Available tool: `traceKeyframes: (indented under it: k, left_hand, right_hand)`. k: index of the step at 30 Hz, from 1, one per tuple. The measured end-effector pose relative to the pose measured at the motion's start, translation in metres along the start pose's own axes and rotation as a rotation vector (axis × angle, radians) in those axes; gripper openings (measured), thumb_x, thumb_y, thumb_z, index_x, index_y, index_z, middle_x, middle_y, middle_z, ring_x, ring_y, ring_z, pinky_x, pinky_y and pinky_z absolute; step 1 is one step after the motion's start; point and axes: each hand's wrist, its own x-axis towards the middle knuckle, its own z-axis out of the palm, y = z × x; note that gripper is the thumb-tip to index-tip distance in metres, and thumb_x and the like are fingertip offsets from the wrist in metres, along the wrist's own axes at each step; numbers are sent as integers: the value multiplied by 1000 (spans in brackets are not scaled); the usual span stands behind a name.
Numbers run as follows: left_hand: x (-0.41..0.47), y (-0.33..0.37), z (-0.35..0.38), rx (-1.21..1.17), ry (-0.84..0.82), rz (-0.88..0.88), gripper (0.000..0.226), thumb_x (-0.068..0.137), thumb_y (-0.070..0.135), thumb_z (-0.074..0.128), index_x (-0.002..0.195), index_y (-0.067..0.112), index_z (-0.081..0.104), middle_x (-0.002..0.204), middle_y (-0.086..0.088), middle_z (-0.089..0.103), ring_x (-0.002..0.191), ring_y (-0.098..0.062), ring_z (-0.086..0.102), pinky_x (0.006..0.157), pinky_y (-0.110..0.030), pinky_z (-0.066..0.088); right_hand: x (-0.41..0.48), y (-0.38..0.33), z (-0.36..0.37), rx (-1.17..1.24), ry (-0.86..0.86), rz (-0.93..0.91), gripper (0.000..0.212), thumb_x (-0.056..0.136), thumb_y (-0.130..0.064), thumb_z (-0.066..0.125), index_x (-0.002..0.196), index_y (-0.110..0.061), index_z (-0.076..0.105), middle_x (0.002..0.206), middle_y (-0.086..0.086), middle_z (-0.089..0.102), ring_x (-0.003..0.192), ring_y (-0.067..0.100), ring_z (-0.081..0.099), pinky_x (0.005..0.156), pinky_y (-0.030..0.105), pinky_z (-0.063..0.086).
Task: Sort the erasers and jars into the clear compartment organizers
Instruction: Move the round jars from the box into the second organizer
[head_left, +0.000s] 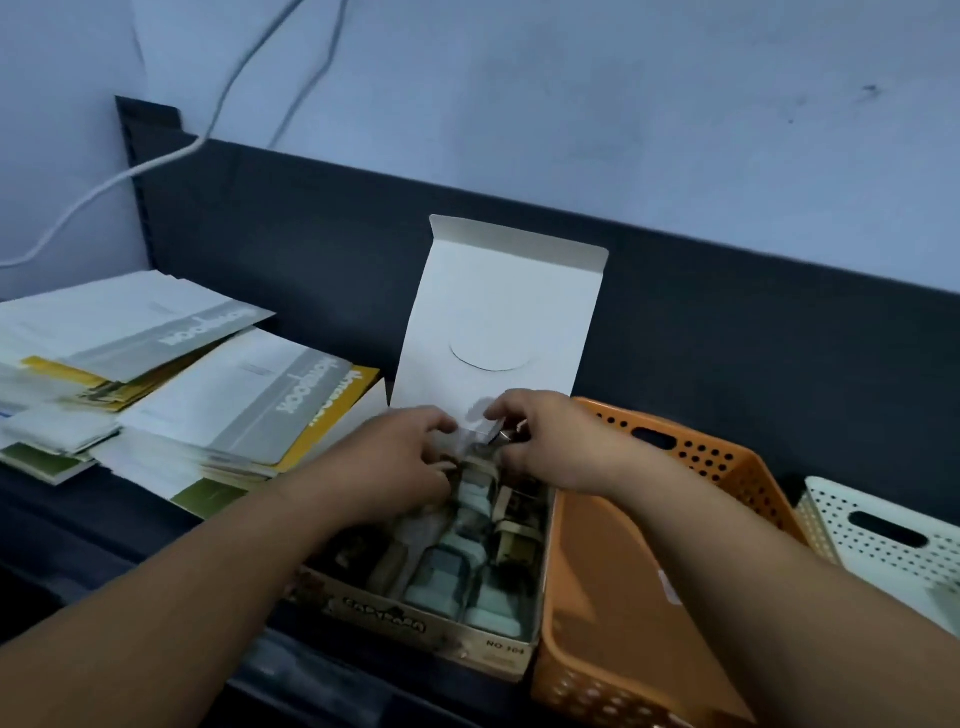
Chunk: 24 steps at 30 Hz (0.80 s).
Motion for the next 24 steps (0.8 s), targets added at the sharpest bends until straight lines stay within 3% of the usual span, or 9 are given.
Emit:
traceKeyframes:
  k: [5,8,12,16,20,24]
  left_hand:
    - [6,18,-6,-429,106,-19,20,81,6,63,95,20,67,98,-9,68,79,-23,65,76,-38,53]
    - [-2,53,6,-645,137,-36,20,85,3,54,78,14,69,81,-16,65,72,-24,59,67,-33,49]
    - [-20,105,34,-786,73,-6,25,86,0,46,79,9,68,73,-7,63,70,-21,56,64,-31,46]
    - [-41,163,83,-800,-7,0,27,95,5,40,88,12,65,88,-15,60,75,-22,57,57,-30,49]
    - [-74,231,148,-935,-160,-24,30,100,5,35,91,9,63,95,-16,64,79,-22,61,61,-32,50]
    - [-114,300,220,-1021,-352,-15,10,91,6,54,91,5,65,90,-11,66,81,-19,63,63,-27,50]
  right_hand:
    - [-32,4,-17,368,124,52,40,90,-13,65,128,-20,56,112,-1,61,99,13,61,88,27,54]
    - [-63,12,-31,442,180,64,40,92,-13,61,130,-22,52,118,-2,60,104,12,60,89,23,52]
    - [-115,32,-49,559,213,115,23,92,-19,59,114,-22,53,104,1,68,97,17,65,88,33,53]
    - [-187,66,-70,704,307,150,11,91,-19,58,102,-19,58,86,2,65,79,18,62,80,39,51]
    - [-278,110,-95,878,365,227,16,97,-17,50,107,-16,61,94,7,64,84,18,58,79,38,55]
    - [-383,157,-112,1007,471,291,22,99,-19,48,117,-14,60,99,10,64,87,21,61,76,35,58]
